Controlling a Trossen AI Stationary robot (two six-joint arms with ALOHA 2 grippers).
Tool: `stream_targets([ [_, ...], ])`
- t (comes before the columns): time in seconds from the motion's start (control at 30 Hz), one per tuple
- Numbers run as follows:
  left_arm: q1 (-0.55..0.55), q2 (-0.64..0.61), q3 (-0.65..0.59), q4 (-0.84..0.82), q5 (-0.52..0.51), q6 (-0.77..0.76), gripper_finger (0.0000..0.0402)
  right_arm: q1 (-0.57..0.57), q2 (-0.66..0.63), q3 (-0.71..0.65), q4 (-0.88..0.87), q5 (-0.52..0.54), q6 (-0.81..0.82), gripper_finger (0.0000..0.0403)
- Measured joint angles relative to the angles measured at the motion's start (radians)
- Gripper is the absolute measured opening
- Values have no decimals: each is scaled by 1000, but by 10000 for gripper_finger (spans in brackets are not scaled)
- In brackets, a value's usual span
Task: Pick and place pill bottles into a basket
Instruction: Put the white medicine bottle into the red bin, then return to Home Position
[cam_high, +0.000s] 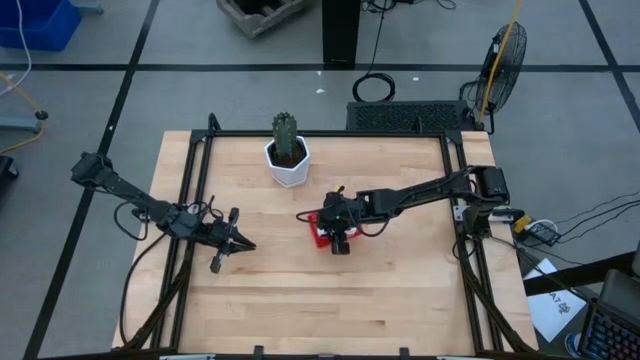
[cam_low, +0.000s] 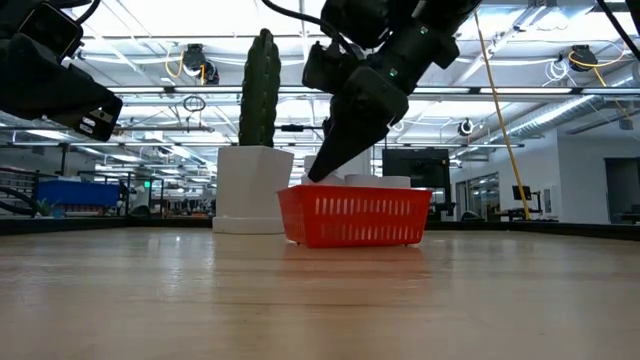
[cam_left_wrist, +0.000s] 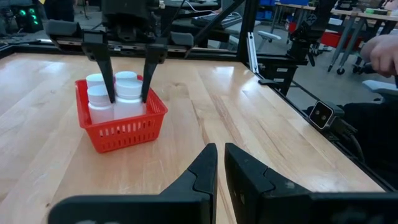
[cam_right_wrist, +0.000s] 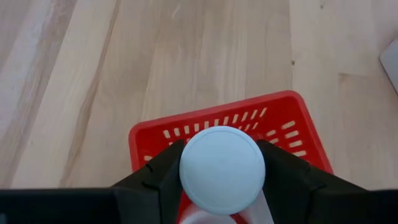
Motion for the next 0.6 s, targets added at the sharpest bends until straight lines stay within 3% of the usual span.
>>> stream_targets([
  [0.4,0,0,0,0,0,0,35,0,0,0,9,-25,1,236],
  [0.6,0,0,0,0,0,1,35,0,0,0,17,-19,-2,246],
])
